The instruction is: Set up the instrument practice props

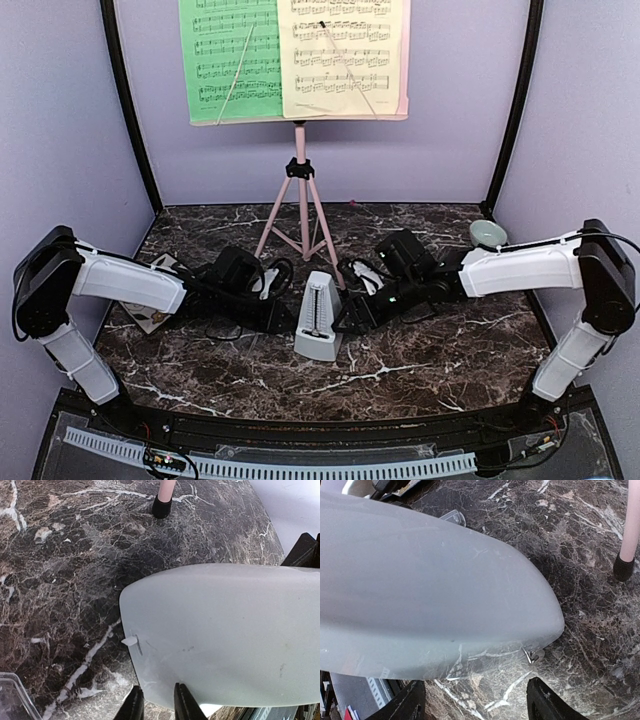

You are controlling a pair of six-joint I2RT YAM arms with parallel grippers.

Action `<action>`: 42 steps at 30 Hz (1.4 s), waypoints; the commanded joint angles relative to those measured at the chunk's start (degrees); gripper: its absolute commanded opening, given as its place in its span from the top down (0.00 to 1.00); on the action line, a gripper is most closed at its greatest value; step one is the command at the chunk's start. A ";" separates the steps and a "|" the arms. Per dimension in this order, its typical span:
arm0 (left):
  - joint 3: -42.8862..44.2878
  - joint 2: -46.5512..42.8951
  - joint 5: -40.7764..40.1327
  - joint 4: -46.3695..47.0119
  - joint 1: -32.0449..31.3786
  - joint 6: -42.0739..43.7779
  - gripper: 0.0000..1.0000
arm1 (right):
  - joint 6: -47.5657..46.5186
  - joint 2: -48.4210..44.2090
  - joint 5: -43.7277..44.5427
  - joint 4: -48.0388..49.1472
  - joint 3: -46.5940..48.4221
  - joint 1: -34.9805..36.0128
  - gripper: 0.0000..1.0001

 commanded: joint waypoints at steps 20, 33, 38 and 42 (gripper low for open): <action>0.94 -0.01 1.46 0.55 -0.85 3.29 0.77 | -2.76 2.65 10.64 1.87 3.88 -2.74 0.44; 0.57 -2.02 -2.71 -1.11 -0.85 4.90 0.73 | -0.61 -8.60 11.68 10.10 -1.89 1.37 0.09; 0.67 -2.50 -3.13 -1.25 -0.85 5.47 0.73 | 0.30 -6.87 13.22 10.12 1.37 2.64 0.11; 0.69 -2.71 -3.37 -1.26 -0.85 5.73 0.74 | 0.05 -5.07 14.06 9.39 3.70 3.15 0.13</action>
